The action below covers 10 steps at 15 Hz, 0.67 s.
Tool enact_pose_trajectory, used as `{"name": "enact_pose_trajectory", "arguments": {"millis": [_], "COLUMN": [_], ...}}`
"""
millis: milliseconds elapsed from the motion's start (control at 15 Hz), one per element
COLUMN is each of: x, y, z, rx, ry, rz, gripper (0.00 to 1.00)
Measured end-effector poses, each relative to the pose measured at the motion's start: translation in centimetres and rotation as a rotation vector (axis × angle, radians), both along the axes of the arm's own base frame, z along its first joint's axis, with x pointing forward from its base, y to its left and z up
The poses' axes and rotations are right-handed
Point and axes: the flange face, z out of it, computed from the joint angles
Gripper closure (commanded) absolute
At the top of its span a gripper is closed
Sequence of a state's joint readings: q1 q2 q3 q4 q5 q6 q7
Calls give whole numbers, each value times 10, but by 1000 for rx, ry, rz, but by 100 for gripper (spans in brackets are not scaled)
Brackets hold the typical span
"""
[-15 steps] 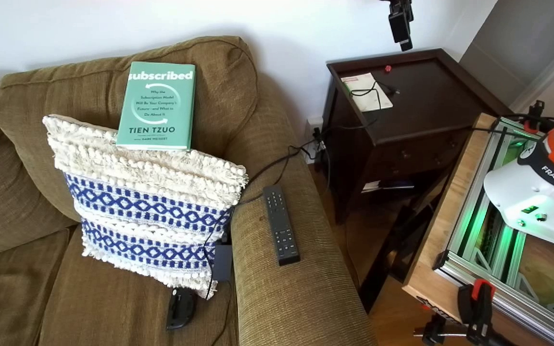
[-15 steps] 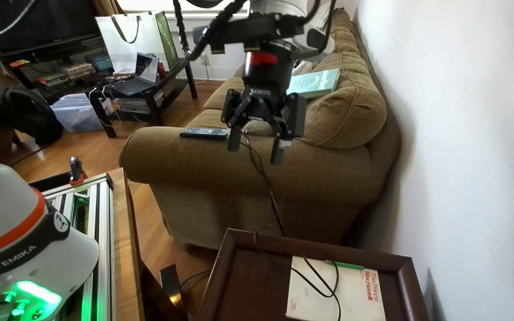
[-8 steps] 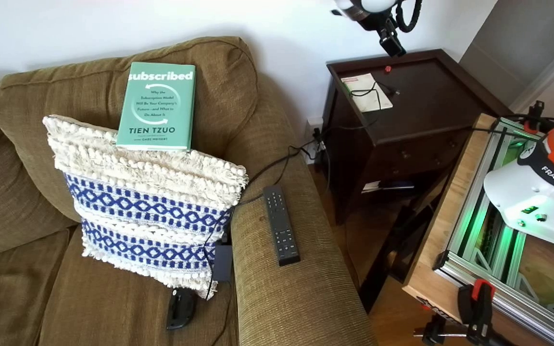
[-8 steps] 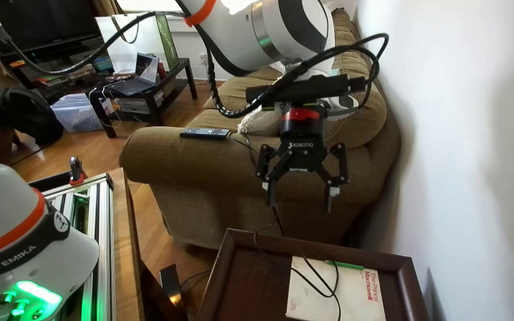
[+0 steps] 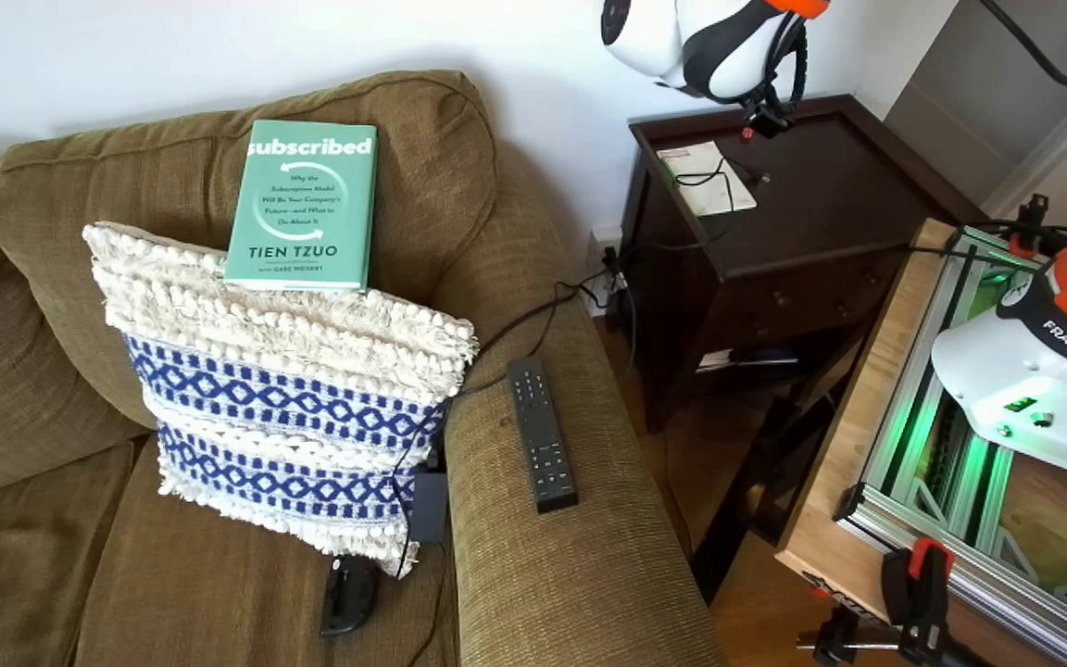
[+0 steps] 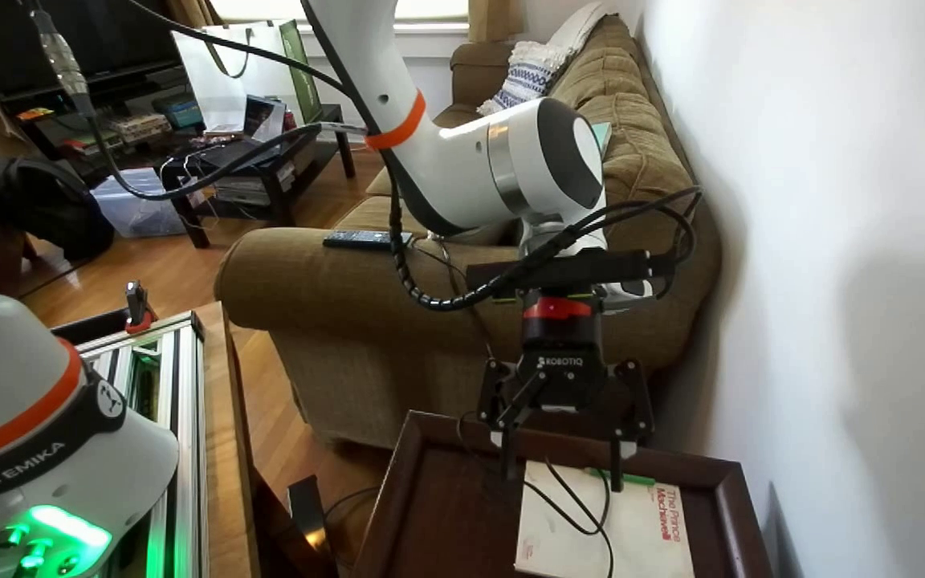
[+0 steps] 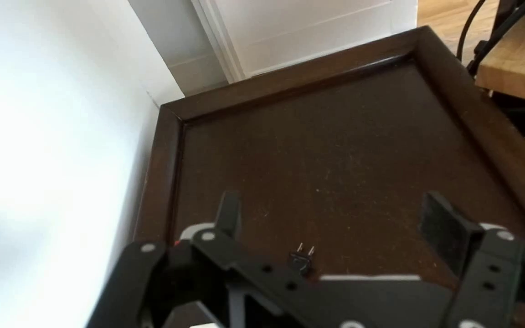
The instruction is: Pick up the die and drop it
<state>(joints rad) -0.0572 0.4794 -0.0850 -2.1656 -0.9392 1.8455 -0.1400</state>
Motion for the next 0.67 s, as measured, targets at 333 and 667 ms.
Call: {"name": "enact_pose_trajectory", "arguments": {"millis": [333,667], "x": [5,14], "y": [0,-3], "z": [2,-1], "rx": [-2,-78], "ry": [-9,-9], "rz": [2,-10], "gripper": [0,0]}}
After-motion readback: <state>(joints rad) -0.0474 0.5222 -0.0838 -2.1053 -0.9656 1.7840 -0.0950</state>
